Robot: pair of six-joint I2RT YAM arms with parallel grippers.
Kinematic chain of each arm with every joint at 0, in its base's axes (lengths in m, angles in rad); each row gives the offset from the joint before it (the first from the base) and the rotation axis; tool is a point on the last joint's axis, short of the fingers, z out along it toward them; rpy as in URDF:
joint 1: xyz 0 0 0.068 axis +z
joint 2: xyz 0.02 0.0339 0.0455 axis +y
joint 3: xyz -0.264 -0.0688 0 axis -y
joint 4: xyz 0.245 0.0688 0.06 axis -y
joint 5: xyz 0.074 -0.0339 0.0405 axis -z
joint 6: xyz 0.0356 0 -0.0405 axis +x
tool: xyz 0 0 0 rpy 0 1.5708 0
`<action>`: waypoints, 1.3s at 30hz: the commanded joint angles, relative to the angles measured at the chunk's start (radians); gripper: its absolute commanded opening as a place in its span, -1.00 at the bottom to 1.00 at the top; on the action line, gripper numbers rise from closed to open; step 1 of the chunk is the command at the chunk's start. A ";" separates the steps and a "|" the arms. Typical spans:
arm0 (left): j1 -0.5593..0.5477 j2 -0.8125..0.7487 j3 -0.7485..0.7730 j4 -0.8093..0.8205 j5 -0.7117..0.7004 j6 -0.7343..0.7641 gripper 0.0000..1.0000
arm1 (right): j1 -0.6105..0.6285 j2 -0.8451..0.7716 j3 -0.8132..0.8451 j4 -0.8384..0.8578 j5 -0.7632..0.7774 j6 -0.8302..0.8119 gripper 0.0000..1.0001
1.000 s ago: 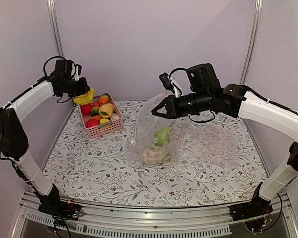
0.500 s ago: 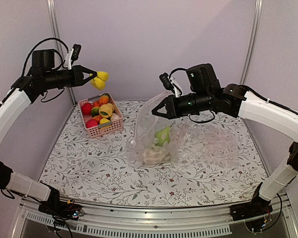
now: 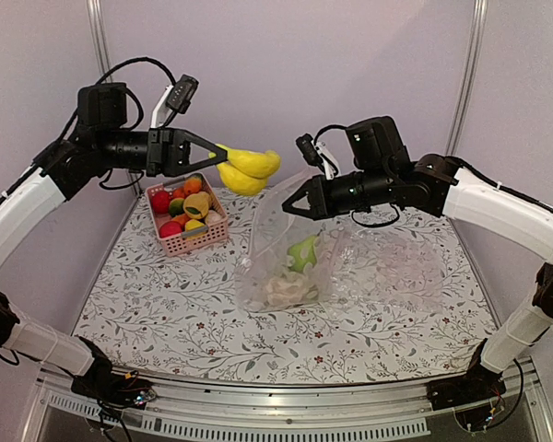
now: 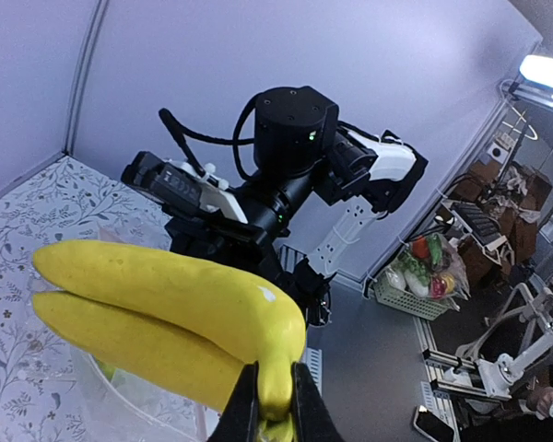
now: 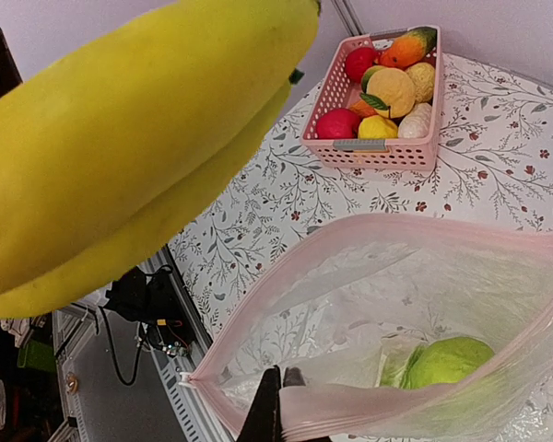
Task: Place the food in the zip-top bag and seal the zipper
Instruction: Place the fake fruit in the zipper food storage bag.
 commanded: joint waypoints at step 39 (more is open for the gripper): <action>-0.098 0.276 0.193 -0.366 -0.135 0.121 -1.00 | -0.020 0.039 0.202 -0.161 0.100 -0.186 -1.00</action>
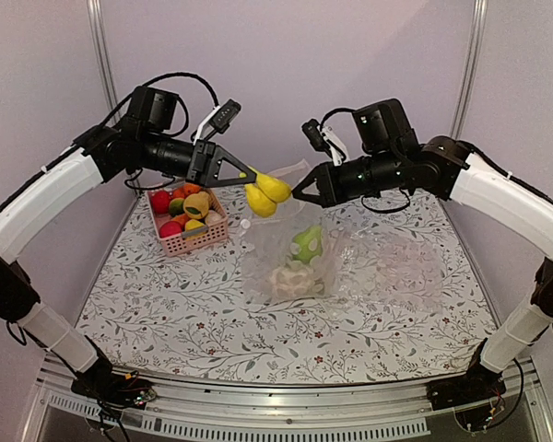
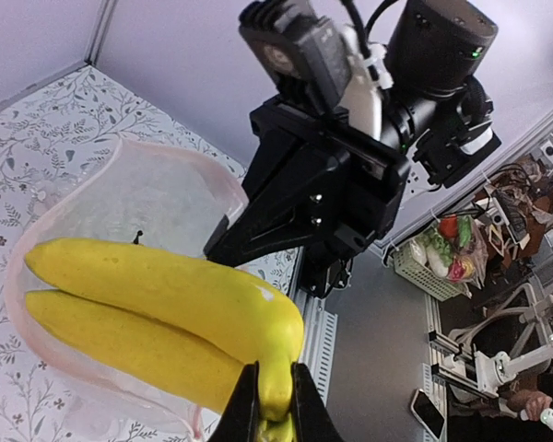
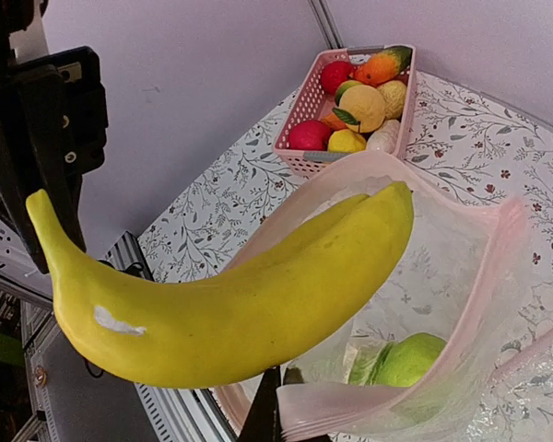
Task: Place the food in the zip-top bag and seal the zipper
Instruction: Place the fake fruit in the zipper food storage bag.
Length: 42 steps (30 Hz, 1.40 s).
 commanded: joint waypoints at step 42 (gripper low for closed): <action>-0.105 0.150 0.107 -0.008 -0.557 -0.174 -1.00 | 0.010 0.076 0.060 0.031 -0.083 0.091 -1.00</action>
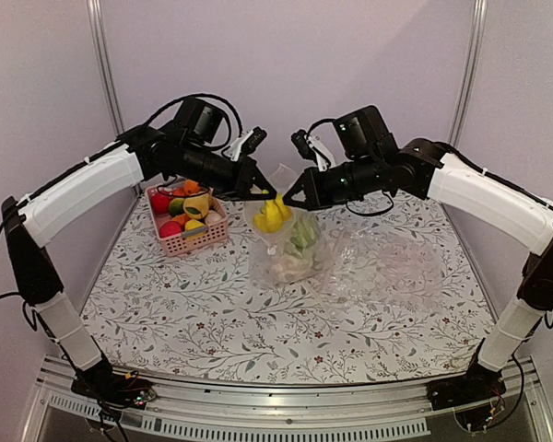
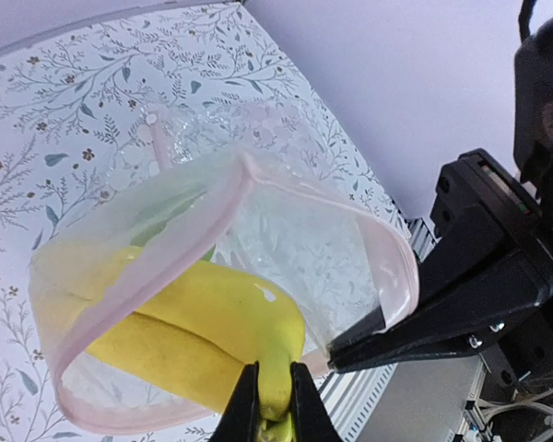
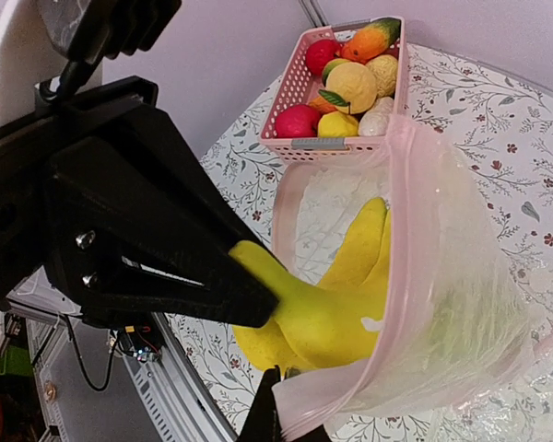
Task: Place the food in the zip-top bag and seal the zipper
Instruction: Place the fake fruit in the zipper food storage bag.
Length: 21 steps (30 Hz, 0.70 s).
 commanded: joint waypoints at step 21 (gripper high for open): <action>-0.068 0.026 0.041 -0.100 -0.155 0.094 -0.50 | 0.009 -0.025 -0.041 0.094 -0.021 0.089 -1.00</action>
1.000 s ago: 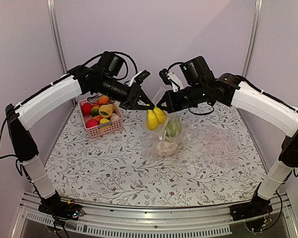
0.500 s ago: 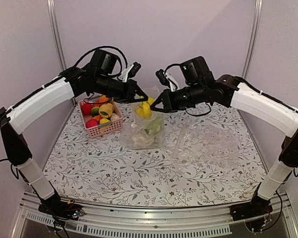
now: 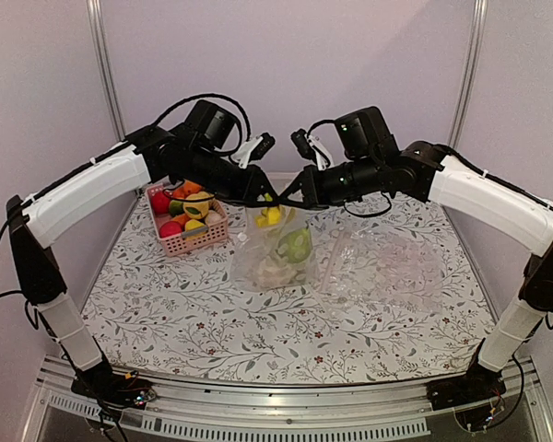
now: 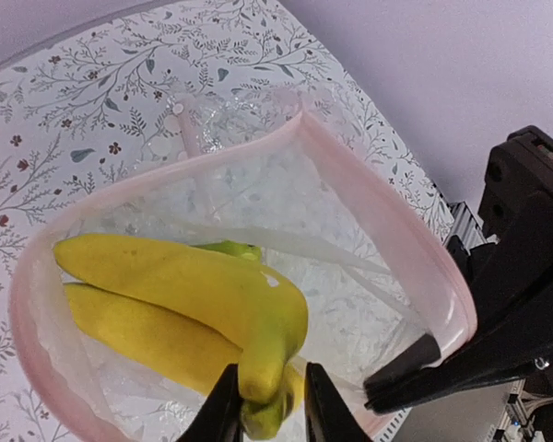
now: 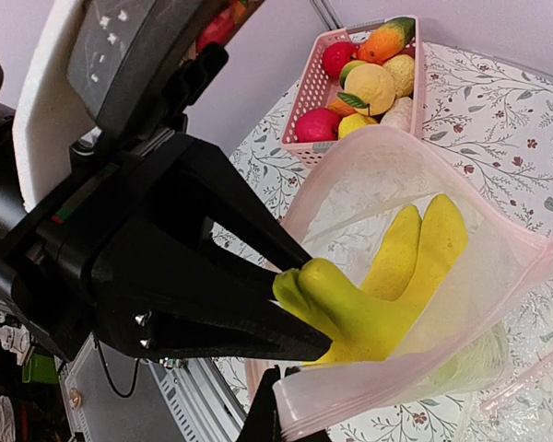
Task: Place the food in the zip-top bag and seal the zipper
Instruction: Place the fake fruit in the zipper food storage bag, then pass from the right arm to the left
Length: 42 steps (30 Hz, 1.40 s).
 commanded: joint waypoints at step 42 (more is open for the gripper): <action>-0.026 -0.277 -0.482 0.212 0.027 0.004 -0.06 | 0.002 -0.016 -0.036 0.034 0.167 0.050 -1.00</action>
